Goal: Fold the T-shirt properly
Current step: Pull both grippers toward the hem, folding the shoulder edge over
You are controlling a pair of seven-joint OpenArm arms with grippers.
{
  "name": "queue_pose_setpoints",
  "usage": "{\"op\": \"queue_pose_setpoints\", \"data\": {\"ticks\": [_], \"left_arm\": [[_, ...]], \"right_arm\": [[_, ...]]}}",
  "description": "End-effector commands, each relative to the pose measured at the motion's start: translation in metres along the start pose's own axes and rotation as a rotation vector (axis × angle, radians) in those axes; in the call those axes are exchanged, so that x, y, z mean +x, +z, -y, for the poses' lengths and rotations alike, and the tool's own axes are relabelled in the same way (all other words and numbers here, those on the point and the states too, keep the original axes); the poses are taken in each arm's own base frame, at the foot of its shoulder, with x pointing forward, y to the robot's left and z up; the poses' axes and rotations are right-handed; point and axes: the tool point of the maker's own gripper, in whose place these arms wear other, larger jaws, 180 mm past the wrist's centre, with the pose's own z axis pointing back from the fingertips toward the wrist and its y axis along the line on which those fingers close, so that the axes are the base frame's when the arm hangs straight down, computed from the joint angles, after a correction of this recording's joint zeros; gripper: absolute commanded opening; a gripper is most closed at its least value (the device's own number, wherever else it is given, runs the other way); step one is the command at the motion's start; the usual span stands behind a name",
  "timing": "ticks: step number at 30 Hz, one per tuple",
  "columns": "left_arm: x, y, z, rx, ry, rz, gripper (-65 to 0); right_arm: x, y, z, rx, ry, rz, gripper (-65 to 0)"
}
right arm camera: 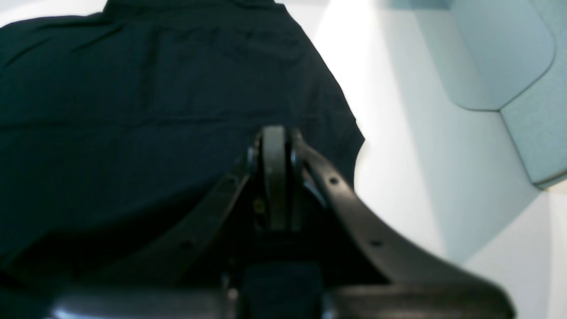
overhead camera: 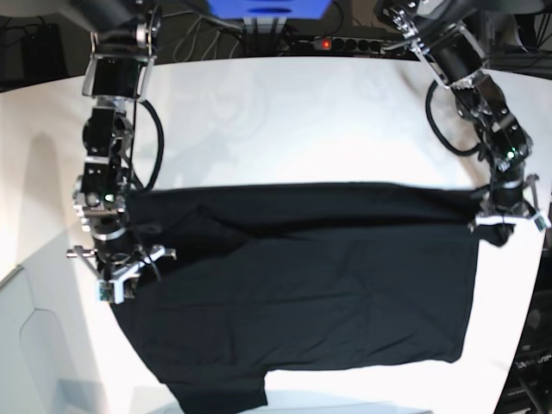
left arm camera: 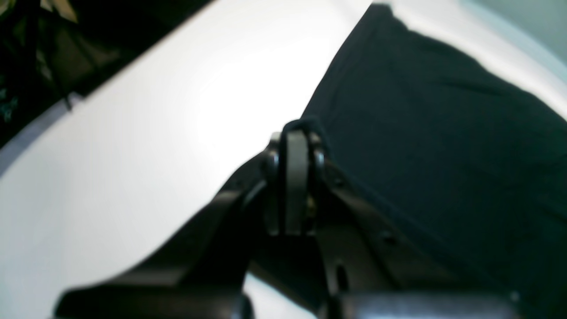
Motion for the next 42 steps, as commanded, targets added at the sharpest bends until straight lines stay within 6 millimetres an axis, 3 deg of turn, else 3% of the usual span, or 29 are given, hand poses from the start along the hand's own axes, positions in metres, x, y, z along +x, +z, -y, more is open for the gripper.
{"op": "queue_pose_setpoints", "data": {"ticks": [1, 6, 10, 19, 22, 30, 34, 39, 42], "left_arm": [[0.024, -0.002, 0.002, -0.005, -0.001, 0.070, -65.0], [0.007, -0.011, -0.001, 0.002, 0.026, 0.023, -65.0], [0.011, -0.016, 0.003, -0.002, 0.039, 0.027, -65.0], [0.014, -0.022, 0.008, -0.009, 0.056, 0.028, -65.0], [0.022, -0.026, 0.018, -0.030, 0.055, 0.041, -65.0], [0.030, -0.029, 0.028, -0.048, 0.056, 0.056, -65.0], [0.019, -0.035, 0.024, -0.040, 0.068, 0.022, -64.9], [0.018, -0.039, 0.011, -0.021, 0.061, 0.007, -64.9], [0.020, -0.041, 0.012, -0.023, 0.068, 0.007, -64.3]], "right_arm": [[0.021, -0.003, 0.002, -0.002, -0.001, 0.058, -65.0], [0.022, -0.014, 0.003, -0.001, -0.008, 0.049, -65.0], [0.028, -0.017, 0.003, -0.001, -0.010, 0.081, -65.0], [0.018, -0.027, 0.005, -0.002, -0.021, 0.047, -65.0], [0.026, -0.030, 0.006, -0.004, -0.024, 0.073, -65.0], [0.023, -0.037, 0.006, -0.002, -0.029, 0.057, -65.0], [0.022, -0.037, 0.006, -0.003, -0.030, 0.055, -65.0], [0.022, -0.037, 0.014, -0.015, -0.018, 0.052, -65.0], [0.021, -0.037, 0.016, -0.017, -0.015, 0.050, -65.0]]}}
